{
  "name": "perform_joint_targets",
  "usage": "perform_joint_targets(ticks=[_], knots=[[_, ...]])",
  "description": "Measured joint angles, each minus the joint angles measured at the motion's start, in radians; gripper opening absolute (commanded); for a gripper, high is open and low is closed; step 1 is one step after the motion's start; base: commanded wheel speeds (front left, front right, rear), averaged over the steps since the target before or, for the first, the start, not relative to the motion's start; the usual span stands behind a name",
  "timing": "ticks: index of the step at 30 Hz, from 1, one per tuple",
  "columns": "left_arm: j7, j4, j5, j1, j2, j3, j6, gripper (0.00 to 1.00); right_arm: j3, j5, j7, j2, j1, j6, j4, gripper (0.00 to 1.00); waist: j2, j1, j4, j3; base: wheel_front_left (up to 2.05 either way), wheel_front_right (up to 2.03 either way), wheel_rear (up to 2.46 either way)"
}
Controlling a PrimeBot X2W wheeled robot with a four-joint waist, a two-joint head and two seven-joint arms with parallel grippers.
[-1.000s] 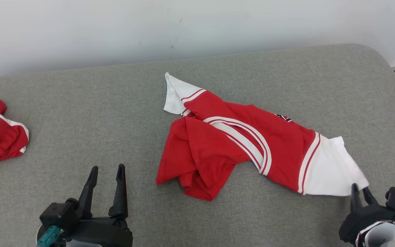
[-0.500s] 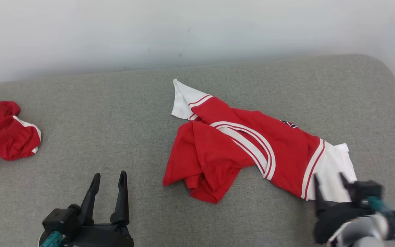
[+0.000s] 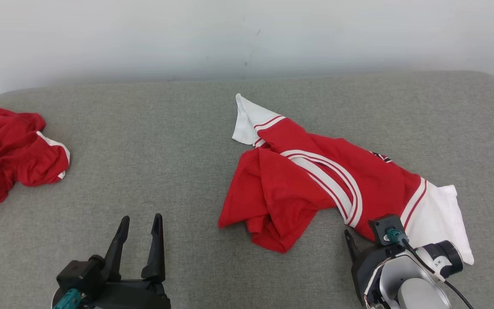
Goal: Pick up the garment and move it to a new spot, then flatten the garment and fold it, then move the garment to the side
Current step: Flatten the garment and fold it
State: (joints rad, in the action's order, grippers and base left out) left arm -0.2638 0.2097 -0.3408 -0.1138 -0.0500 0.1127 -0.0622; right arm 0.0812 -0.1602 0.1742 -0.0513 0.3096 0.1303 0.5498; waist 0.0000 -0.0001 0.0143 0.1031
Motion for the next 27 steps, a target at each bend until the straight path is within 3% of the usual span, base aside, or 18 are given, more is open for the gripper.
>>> perform_joint_targets(ticks=[5, 6, 7, 8, 13, 19, 24, 27], knots=[[0.0, -0.002, -0.001, 0.0, 0.0, 0.006, 0.0, 1.0, -0.015, -0.037, -0.007, -0.002, 0.029, 0.0, 0.059, 1.0, 0.0, 0.0, 0.013, 0.009, 0.0, 0.0, 0.0], [0.0, -0.002, -0.001, -0.001, 0.0, 0.007, 0.0, 1.0, -0.022, -0.039, -0.009, -0.002, 0.036, 0.0, 0.068, 0.71, 0.0, 0.0001, 0.016, 0.012, 0.0, 0.0, 0.0], [0.0, -0.002, -0.001, -0.001, 0.0, 0.007, 0.001, 1.0, -0.027, -0.041, -0.018, -0.002, 0.042, 0.0, 0.075, 0.21, 0.0, 0.0001, 0.019, 0.014, 0.0, 0.0, 0.0], [0.0, -0.003, -0.001, -0.001, 0.0, 0.007, 0.001, 1.0, -0.03, -0.044, -0.031, -0.002, 0.047, 0.0, 0.079, 0.0, 0.0, 0.0001, 0.021, 0.017, 0.0, 0.0, 0.0], [0.0, -0.004, 0.001, -0.006, 0.0, 0.004, 0.002, 1.0, -0.042, -0.02, -0.086, -0.001, 0.077, 0.0, 0.061, 0.0, 0.0, 0.0001, 0.027, 0.029, 0.0, 0.0, 0.0], [0.0, -0.01, 0.011, -0.009, 0.0, -0.013, 0.002, 1.0, -0.038, 0.065, -0.087, 0.0, 0.111, 0.0, -0.054, 0.0, 0.0, 0.0001, 0.02, 0.035, 0.0, 0.0, 0.0], [0.0, -0.016, 0.024, -0.015, 0.0, -0.023, 0.001, 1.0, -0.085, 0.211, -0.021, 0.001, 0.152, 0.0, -0.153, 0.0, 0.0, 0.0001, 0.015, 0.043, 0.0, 0.0, 0.0], [0.0, -0.02, 0.026, -0.023, 0.0, -0.021, 0.0, 1.0, -0.152, 0.382, 0.031, 0.002, 0.181, 0.0, -0.165, 0.0, 0.0001, 0.0002, 0.02, 0.049, 0.0, 0.0, 0.0]])
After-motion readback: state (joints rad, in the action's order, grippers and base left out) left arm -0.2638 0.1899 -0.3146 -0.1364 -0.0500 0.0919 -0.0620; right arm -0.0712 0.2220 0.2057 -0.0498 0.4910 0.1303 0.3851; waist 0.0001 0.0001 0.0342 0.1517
